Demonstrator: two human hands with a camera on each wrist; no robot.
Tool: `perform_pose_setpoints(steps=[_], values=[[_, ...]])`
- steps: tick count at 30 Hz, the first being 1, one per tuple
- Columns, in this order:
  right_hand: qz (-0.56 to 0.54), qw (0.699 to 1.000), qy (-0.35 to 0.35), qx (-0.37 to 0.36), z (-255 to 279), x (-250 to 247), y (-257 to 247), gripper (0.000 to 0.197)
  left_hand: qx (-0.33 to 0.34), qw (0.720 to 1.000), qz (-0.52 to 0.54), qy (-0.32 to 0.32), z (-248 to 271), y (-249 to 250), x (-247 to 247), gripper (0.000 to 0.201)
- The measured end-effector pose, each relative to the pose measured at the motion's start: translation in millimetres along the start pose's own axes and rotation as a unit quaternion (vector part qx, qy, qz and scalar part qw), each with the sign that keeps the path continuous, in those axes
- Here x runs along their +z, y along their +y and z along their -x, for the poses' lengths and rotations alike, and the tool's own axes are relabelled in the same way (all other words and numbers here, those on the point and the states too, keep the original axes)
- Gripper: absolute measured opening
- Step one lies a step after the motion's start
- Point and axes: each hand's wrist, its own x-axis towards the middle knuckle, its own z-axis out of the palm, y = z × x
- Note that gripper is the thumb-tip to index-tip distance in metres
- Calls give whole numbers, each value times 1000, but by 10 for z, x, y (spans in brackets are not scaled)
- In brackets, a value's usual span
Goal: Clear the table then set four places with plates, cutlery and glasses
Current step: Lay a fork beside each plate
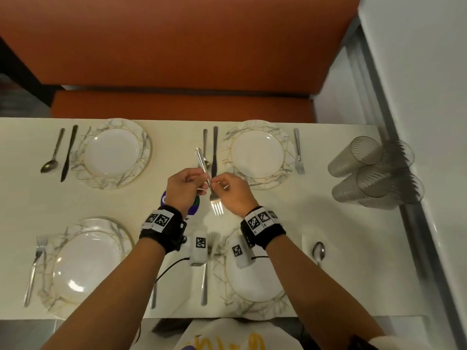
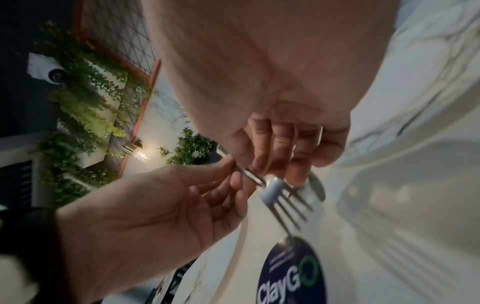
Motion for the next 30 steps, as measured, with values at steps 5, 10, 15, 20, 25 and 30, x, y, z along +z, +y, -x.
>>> perform_pose_setpoints(steps=[5,10,15,20,25,30], values=[[-14,999,15,-30,-8,652,-231,11,13,1000,-14,18,-151,11,-567,7],[-26,998,10,-48,-312,1079,-556,9,7,999,-39,16,-349,-1,-1170,13],[-15,998,51,-37,-812,1375,-712,10,0,994,-111,5,-522,-175,-1744,17],[26,996,78,32,-1262,1579,-672,11,10,974,-226,-24,-614,-433,-2176,14],[91,989,83,83,-1471,1651,-536,11,28,934,-349,-64,-566,-609,-2309,13],[99,985,91,104,-1558,1698,-539,6,47,927,-366,-69,-523,-687,-2295,14]])
